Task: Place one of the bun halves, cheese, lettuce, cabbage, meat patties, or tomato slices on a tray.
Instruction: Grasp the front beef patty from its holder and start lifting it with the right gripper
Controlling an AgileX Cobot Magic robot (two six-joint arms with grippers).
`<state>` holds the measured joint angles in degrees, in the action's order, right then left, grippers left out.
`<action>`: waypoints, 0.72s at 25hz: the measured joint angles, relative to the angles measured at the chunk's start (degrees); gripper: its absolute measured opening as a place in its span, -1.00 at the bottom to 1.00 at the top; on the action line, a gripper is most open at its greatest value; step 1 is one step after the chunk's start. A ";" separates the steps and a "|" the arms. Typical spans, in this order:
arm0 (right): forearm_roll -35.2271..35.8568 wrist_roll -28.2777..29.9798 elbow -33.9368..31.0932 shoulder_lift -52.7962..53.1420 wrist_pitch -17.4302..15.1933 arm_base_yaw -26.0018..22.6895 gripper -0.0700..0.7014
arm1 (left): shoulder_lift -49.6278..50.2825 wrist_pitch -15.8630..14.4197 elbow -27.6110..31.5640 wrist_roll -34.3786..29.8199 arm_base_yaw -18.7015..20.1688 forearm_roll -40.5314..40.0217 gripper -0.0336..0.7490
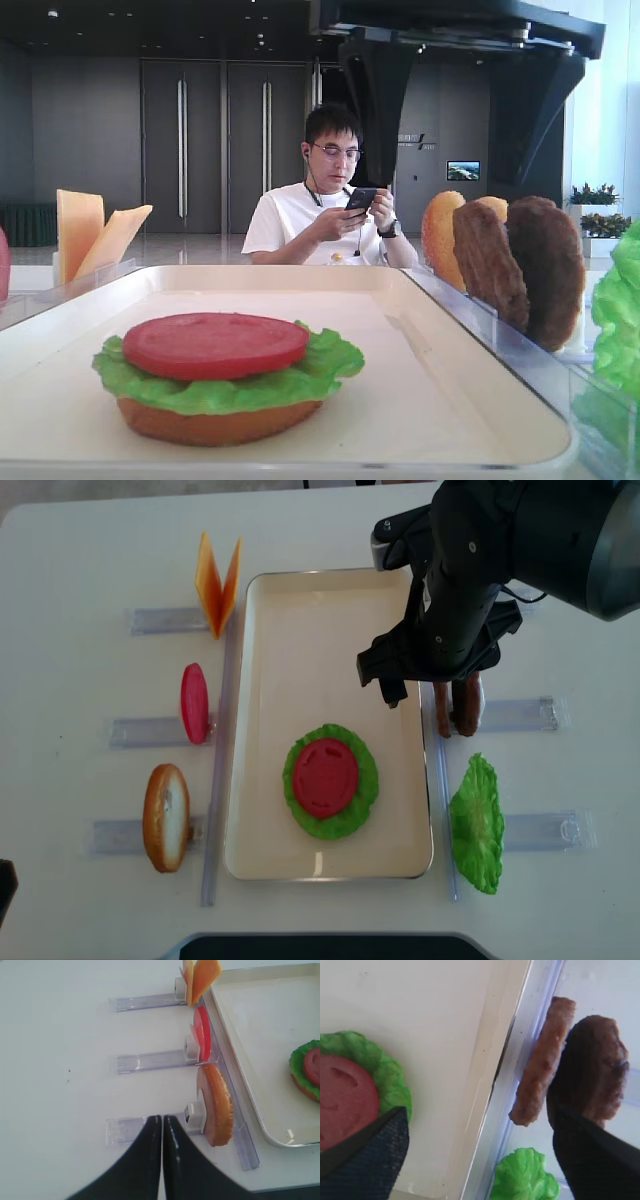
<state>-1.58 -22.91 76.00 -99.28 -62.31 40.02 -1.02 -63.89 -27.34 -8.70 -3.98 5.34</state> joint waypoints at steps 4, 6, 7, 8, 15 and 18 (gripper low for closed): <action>0.00 0.00 0.00 -0.03 0.65 0.00 0.70 | 0.00 0.00 0.00 0.00 0.00 0.00 -0.93; 0.00 0.00 0.00 -0.03 1.21 0.00 0.70 | 0.00 0.00 0.00 0.00 0.00 0.00 -0.93; 0.00 -0.06 0.00 -0.03 1.55 0.00 0.70 | 0.00 0.00 0.00 0.00 0.00 0.00 -0.93; 0.00 -0.10 0.00 -0.03 1.84 0.00 0.70 | 0.00 0.00 0.00 0.00 0.00 0.00 -0.93; -1.35 -0.23 0.00 -0.24 3.04 0.00 0.70 | 0.00 0.00 0.00 0.00 0.00 0.00 -0.93; -1.63 -0.23 0.00 -1.03 3.04 0.00 0.70 | 0.00 0.00 0.00 0.00 0.00 0.00 -0.93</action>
<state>-3.21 -23.14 76.00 -100.31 -59.27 40.02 -1.02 -63.89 -27.34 -8.70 -3.98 5.34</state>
